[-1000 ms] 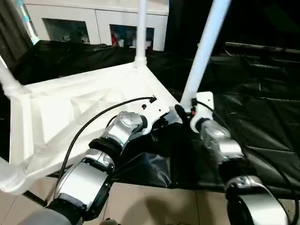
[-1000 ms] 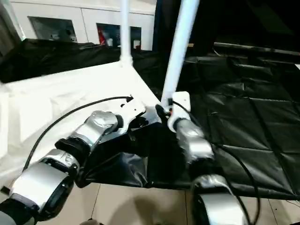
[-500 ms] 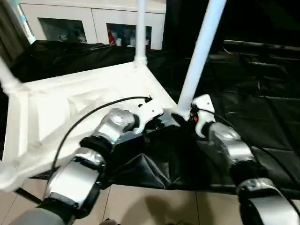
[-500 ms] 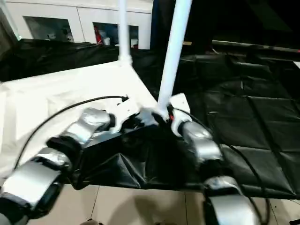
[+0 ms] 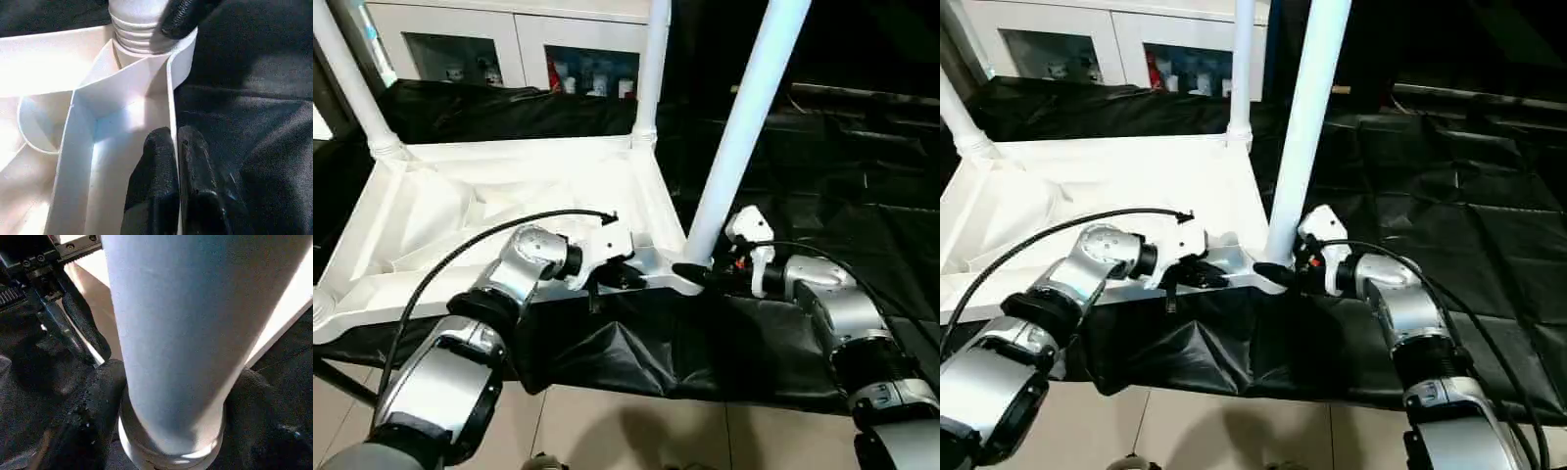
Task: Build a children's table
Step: Rotate leg to tighten
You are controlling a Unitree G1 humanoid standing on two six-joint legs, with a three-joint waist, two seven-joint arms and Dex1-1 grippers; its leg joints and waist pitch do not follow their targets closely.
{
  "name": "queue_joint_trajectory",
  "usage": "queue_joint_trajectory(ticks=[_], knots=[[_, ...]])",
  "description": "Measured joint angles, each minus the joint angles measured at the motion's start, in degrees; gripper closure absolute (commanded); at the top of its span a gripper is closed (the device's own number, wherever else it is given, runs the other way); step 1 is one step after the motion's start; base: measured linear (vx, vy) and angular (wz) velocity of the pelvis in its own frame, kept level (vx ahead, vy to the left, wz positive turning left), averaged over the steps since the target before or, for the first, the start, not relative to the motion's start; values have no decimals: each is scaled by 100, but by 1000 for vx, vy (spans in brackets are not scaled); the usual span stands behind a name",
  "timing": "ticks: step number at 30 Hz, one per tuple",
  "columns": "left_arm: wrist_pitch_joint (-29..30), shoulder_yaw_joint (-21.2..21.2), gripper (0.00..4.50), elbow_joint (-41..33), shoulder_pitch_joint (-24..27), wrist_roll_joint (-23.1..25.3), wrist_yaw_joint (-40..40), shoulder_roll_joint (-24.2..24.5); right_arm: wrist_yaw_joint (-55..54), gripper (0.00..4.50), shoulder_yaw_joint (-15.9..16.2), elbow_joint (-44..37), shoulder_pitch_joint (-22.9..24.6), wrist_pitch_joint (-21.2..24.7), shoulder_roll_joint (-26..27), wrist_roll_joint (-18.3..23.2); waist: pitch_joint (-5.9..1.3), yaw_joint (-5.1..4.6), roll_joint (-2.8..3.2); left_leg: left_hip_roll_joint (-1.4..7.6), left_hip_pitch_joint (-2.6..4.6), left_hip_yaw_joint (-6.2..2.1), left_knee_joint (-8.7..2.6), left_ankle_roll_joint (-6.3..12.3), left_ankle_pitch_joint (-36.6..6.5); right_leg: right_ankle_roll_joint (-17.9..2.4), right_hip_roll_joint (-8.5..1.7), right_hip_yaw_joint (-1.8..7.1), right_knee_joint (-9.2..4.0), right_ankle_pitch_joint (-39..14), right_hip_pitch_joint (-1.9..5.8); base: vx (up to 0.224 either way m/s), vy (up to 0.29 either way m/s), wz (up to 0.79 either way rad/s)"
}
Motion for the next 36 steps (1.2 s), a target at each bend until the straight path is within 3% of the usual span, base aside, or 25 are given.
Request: queue_joint_trajectory(ticks=[9, 18, 21, 25, 27, 29, 32, 36], knots=[[56, 9, 450, 51, 15, 11, 228, -59, -449, 195, -67, -135, 170, 137, 247, 71, -1, -5, -3, 0, 26, 2, -1, -2, 0, -1, 0, 3, 5, -1, 14, 0, 0, 0], [1056, 193, 450, 733, -486, 140, 2478, -1068, -4060, 196, -948, 697, -424, 431, 1475, -26, -7, -109, -21, -14, 42, -14, 8, -4, 1, 26, -8, 17, -11, -14, 19, 0, 0, 0], [1182, 215, 450, 806, -561, 142, 2763, -1238, -4630, 196, -1067, 913, -643, 439, 1681, -47, -8, -122, -20, -15, 37, -14, 6, -4, 1, 23, -7, 16, -10, -8, 22, 0, 0, 0], [1169, 212, 450, 848, -611, 181, 2804, -1264, -4748, 196, -1003, 1035, -720, 288, 1698, -251, -10, -126, -17, -14, 34, -10, 1, -4, 1, -2, -6, 13, -9, 14, 25, 0, 0, 0], [1112, 202, 450, 848, -612, 235, 2773, -1247, -4699, 128, -1004, 1076, -722, 149, 1695, -247, -11, -127, -15, -14, 34, -8, -6, -4, 1, -2, -6, 12, -9, 14, 25, 0, 0, 0], [1052, 179, 450, 847, -613, 242, 2677, -1196, -4471, 128, -991, 1131, -721, 82, 1646, -246, -11, -134, -15, -14, 30, -9, -10, -4, 1, -1, -5, 11, -9, 13, 24, 0, 0, 0], [947, 149, 450, 810, -601, 238, 2432, -1049, -3978, 85, -759, 1133, -706, 13, 1441, -319, -8, -148, -16, -12, 26, -9, -14, -4, 1, 0, -4, 9, -9, 12, 18, 0, 0, 0], [709, 124, 450, 646, -480, 203, 1846, -839, -2908, 85, -444, 1009, -462, 5, 967, -371, -6, -136, -18, -8, -3, -9, -16, -3, 1, 10, -2, 3, -9, 6, 10, 0, 0, 0]])
